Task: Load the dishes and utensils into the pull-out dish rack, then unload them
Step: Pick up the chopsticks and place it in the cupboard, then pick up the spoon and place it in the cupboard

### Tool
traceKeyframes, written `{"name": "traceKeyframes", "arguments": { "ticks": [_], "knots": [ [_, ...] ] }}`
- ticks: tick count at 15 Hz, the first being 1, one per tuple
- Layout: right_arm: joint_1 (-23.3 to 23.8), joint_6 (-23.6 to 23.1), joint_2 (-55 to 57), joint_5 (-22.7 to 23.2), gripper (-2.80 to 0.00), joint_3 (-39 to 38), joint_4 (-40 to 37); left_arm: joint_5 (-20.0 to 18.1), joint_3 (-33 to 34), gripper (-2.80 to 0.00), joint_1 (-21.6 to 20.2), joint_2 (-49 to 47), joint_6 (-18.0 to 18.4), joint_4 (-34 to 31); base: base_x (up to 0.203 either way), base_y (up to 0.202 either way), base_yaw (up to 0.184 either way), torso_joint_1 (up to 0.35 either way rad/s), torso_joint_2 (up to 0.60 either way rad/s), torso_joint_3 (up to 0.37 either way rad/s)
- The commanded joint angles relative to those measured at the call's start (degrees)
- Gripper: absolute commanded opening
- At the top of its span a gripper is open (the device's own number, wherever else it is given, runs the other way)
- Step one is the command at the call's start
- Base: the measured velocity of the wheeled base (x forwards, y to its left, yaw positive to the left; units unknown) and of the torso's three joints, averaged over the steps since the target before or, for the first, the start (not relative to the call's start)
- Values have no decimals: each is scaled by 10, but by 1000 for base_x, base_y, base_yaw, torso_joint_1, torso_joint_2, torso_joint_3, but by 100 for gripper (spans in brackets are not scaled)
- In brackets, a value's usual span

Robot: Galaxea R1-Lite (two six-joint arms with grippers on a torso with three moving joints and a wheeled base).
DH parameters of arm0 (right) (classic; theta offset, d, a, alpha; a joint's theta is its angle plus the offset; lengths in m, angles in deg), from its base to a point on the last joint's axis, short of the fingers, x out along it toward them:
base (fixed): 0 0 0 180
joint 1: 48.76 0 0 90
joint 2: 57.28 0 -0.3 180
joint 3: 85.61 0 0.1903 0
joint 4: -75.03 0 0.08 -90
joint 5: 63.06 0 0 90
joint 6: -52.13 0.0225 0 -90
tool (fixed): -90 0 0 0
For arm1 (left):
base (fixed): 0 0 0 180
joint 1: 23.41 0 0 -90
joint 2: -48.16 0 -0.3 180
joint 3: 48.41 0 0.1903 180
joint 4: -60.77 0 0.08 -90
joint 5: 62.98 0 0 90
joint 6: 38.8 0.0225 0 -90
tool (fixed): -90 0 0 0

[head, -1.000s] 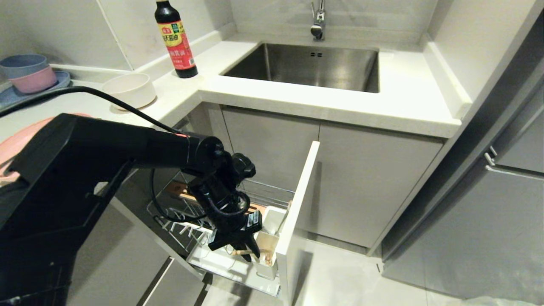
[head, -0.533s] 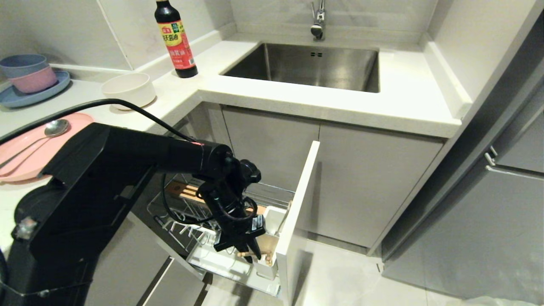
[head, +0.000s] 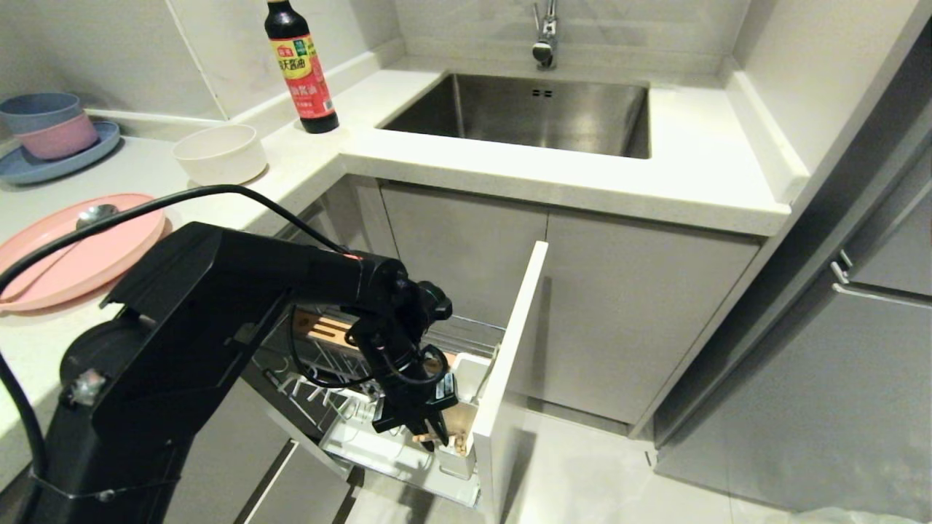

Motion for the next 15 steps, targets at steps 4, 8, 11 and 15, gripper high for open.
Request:
{"name": "traceKeyframes", "arguments": {
  "ticks": [4, 8, 11, 15],
  "knots": [
    [0, 0, 0, 0, -280, 0, 0, -1, -4, 0, 0, 9, -3, -4, 0, 0, 0, 0, 0, 0],
    [0, 0, 0, 0, -280, 0, 0, 6, -3, 0, -1, 48, -11, -10, 0, 0, 0, 0, 0, 0],
    [0, 0, 0, 0, -280, 0, 0, 39, -1, 0, -5, 94, -18, -13, 0, 0, 0, 0, 0, 0],
    [0, 0, 0, 0, -280, 0, 0, 98, 8, -280, -6, 182, -19, -22, 0, 0, 0, 0, 0, 0]
  ]
}}
